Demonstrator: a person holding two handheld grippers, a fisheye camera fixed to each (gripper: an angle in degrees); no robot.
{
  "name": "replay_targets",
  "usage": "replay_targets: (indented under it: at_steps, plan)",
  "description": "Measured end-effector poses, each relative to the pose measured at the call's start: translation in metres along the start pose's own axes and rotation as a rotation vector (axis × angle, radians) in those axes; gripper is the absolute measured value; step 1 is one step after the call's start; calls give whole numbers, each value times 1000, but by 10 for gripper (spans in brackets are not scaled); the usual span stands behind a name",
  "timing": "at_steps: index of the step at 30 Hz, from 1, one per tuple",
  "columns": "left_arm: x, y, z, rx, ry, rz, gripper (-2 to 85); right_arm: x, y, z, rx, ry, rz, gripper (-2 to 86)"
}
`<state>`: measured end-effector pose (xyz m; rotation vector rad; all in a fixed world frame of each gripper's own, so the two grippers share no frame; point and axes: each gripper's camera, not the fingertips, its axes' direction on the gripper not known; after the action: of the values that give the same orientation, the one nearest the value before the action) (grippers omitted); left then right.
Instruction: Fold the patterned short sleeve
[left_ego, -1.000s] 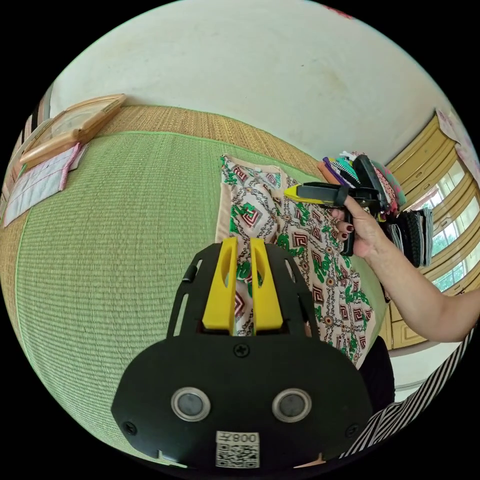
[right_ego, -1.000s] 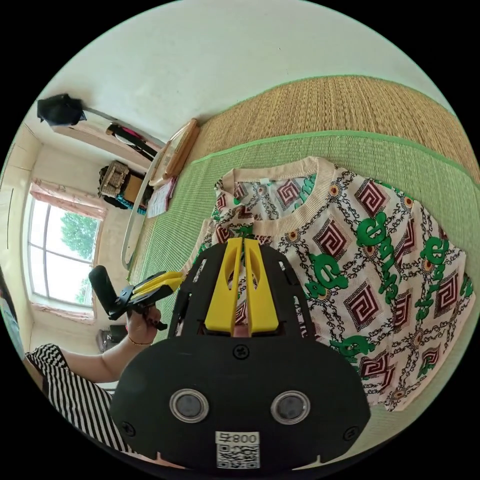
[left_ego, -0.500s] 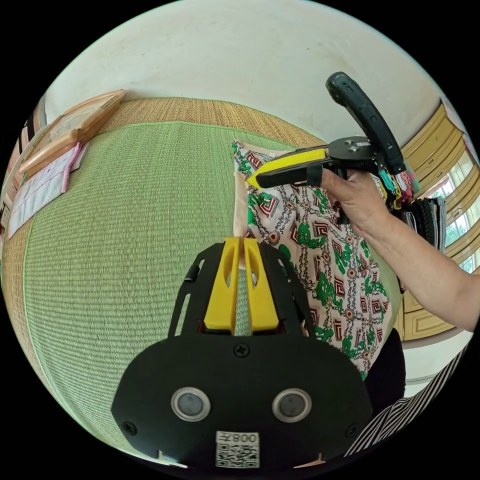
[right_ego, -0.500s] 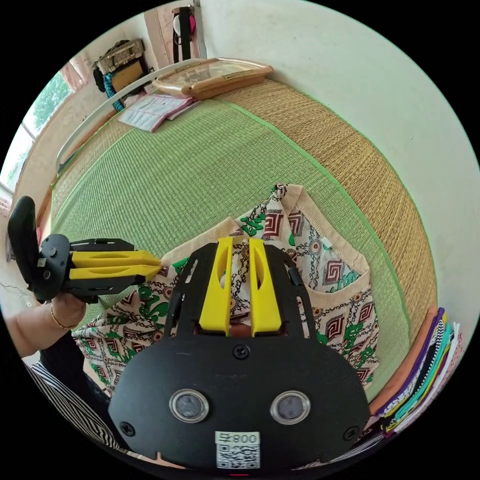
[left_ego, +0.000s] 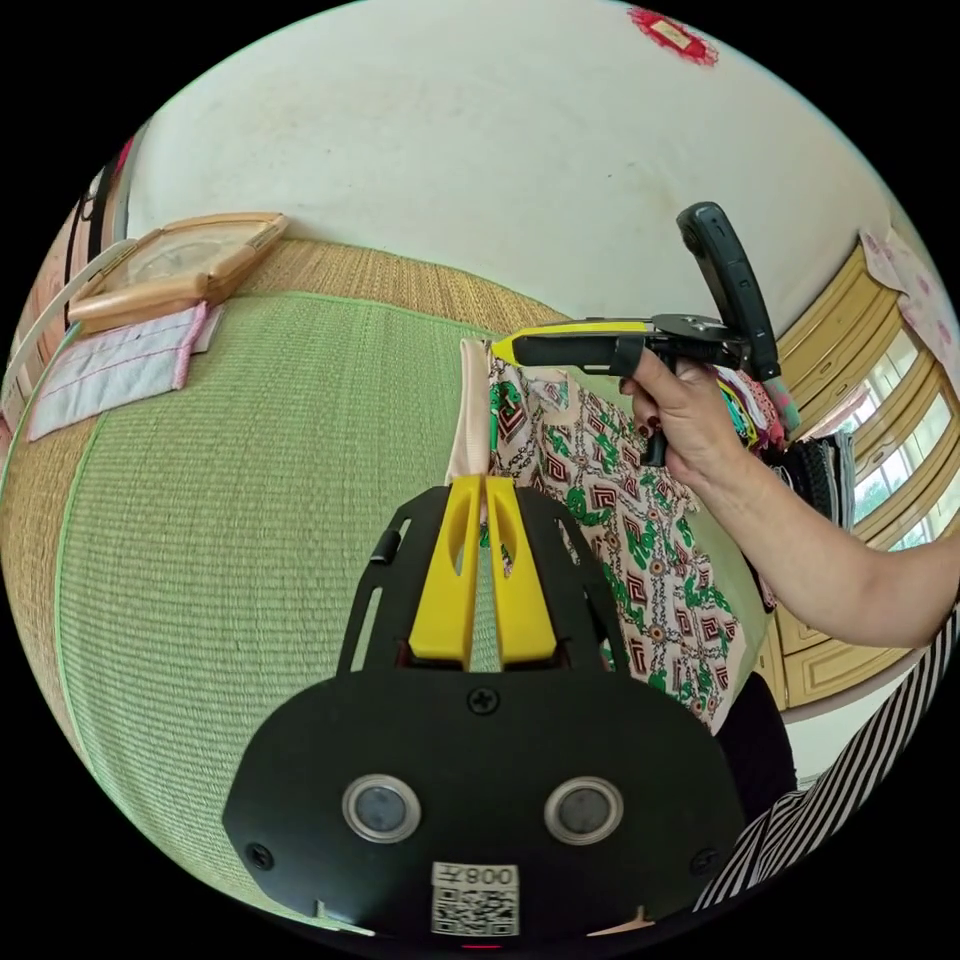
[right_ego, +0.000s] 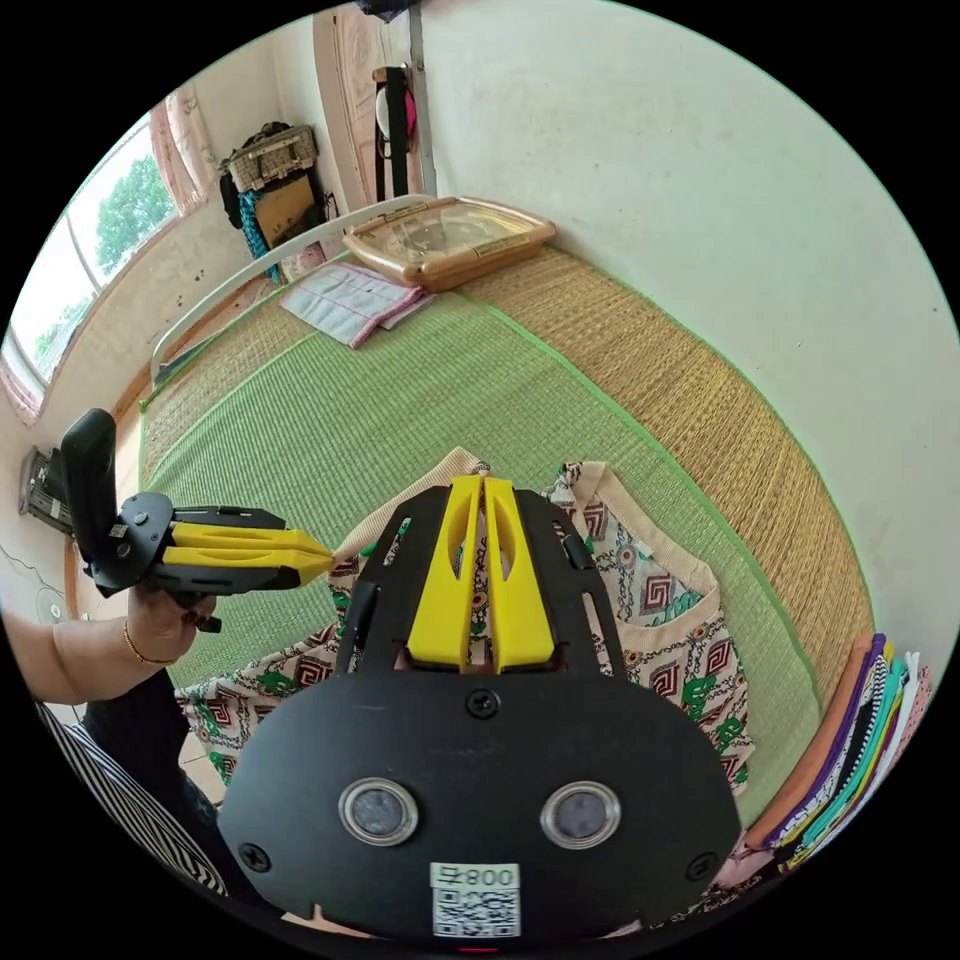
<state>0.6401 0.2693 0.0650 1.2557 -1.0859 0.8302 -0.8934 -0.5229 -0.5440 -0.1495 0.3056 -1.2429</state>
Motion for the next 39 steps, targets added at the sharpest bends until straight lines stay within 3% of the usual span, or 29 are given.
replay_targets:
  at_steps: [8,15,22,31,39]
  plan:
    - [-42,16,-77,142,-101,-73,5,-46,-70,22,47,-134,-92,7]
    - [-101,42,-75,51,-153,-227,5,-74,-83,78,12,-205,-93,45]
    - [-93,43,-77,88,-103,-205,3,26,43,52,76,-148,149,45]
    - [-51,-44,-3,-89,-138,27,1,178,242,57,-61,83,594,17]
    - [-38,-90,38,-172,-276,82,0,191,299,111,-62,72,704,-3]
